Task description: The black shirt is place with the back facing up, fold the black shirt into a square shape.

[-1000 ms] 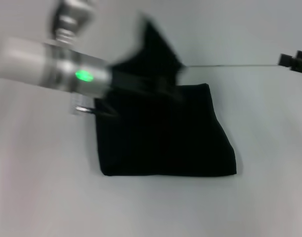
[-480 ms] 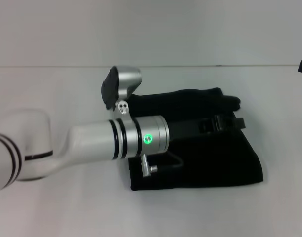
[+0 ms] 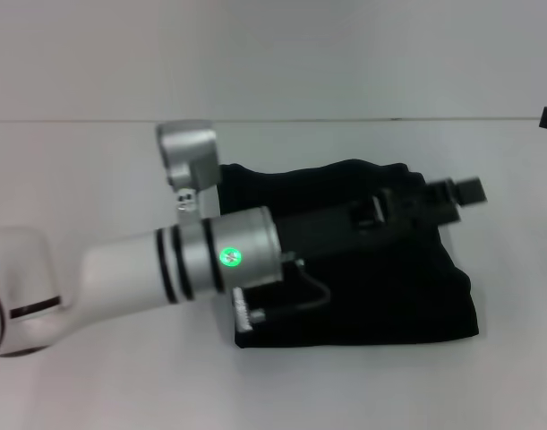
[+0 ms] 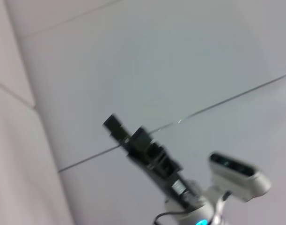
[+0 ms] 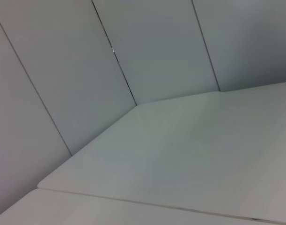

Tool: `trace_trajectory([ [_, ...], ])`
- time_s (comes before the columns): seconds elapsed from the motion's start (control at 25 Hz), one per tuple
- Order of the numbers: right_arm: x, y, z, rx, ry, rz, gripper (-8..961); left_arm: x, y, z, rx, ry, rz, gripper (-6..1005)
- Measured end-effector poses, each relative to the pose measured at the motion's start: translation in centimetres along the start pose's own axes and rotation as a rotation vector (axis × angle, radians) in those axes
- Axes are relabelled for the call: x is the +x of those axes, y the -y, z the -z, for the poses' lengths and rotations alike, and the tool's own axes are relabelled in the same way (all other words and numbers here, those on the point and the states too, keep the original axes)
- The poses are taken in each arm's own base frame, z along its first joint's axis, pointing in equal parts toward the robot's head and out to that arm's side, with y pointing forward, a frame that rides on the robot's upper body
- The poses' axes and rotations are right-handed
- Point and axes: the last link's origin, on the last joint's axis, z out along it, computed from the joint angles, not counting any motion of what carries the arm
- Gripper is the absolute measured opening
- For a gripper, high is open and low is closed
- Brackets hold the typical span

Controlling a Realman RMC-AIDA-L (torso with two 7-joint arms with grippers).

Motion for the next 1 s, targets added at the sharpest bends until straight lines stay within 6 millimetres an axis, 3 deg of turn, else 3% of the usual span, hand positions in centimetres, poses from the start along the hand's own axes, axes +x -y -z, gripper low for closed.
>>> trace_trajectory([
  [0.12,-0.2,0.0,-0.1,-0.001,0.000,-0.008,898,1.4,0.5,2.2,0.036,-0.062,-0.017,536],
  [0.32,-0.2,0.1,-0.5,0.008,-0.045,-0.049,898,4.7,3.4,6.3,0.287,-0.202,-0.025,750],
  [0.56,0.2,-0.2,-1.2,0.005,-0.087,-0.072,898,7.6,6.0,9.2,0.560,-0.270,-0.053,963],
  [0.8,0.4,-0.4,-1.5,-0.004,-0.088,-0.083,900,9.6,6.6,10.0,0.689,-0.296,-0.131,951],
  [1.0,0.5,-0.4,-1.6,-0.003,-0.090,-0.084,901,10.0,6.7,9.8,0.745,-0.241,-0.197,940],
])
